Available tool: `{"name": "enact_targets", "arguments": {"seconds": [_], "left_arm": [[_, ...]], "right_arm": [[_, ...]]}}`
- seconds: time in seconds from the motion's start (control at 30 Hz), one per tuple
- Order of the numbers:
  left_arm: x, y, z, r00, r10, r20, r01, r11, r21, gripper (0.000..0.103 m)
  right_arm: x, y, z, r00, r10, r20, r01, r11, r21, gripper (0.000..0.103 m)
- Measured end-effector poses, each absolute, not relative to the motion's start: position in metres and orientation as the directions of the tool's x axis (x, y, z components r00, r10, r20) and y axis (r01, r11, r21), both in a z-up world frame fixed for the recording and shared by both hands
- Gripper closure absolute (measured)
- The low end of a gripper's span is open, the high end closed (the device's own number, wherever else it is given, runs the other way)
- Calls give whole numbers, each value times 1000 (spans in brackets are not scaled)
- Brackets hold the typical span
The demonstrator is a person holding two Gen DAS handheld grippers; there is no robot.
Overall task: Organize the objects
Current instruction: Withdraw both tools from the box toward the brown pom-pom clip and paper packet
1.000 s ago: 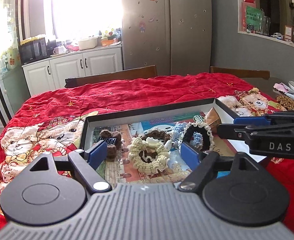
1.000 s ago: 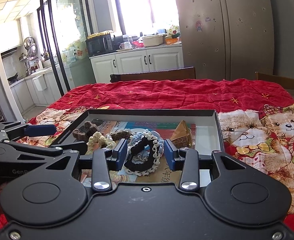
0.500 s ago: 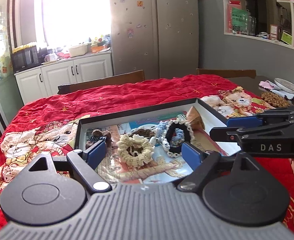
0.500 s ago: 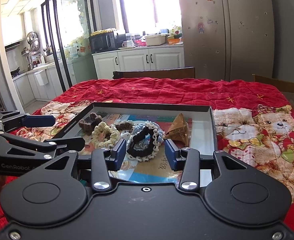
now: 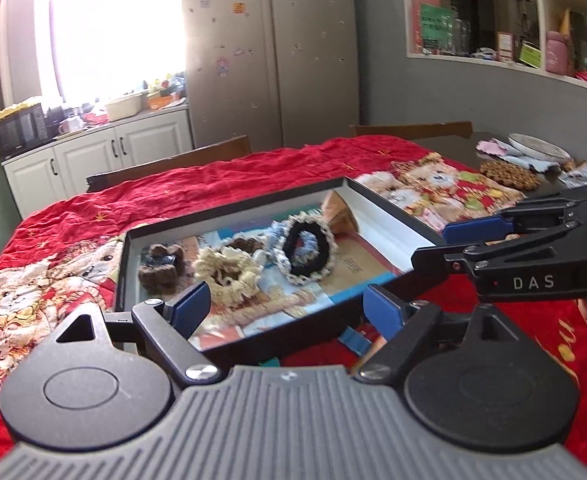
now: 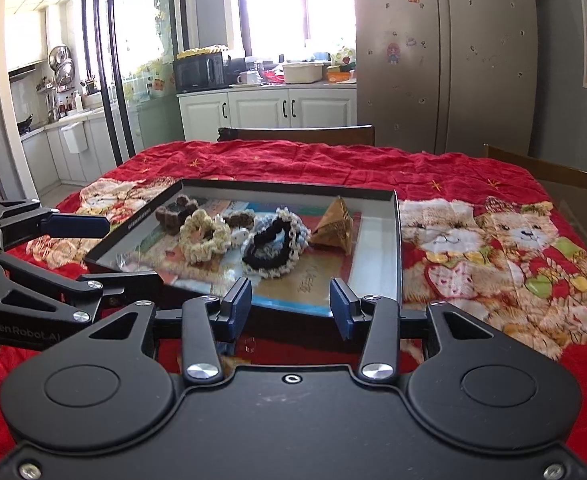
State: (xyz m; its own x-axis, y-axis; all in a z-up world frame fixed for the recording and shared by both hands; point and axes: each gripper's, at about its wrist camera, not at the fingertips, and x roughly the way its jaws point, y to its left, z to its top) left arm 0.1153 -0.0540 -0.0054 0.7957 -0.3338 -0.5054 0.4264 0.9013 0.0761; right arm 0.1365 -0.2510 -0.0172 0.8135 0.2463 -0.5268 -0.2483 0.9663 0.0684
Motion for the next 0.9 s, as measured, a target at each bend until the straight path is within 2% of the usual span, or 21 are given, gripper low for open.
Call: {"name": "enact_targets", "arguments": {"seconds": [0.4,0.9], "left_arm": [[93,-69,-24,746,-399,-533,529,842,109,13],[91,-84,-52,709,-413,-572,592,789,165,13]], "right_arm": [[104,-248,-34,817,206,-538,-232,973,20,61],[89,-253,-58,800,247,-547,-279,960,26,62]]}}
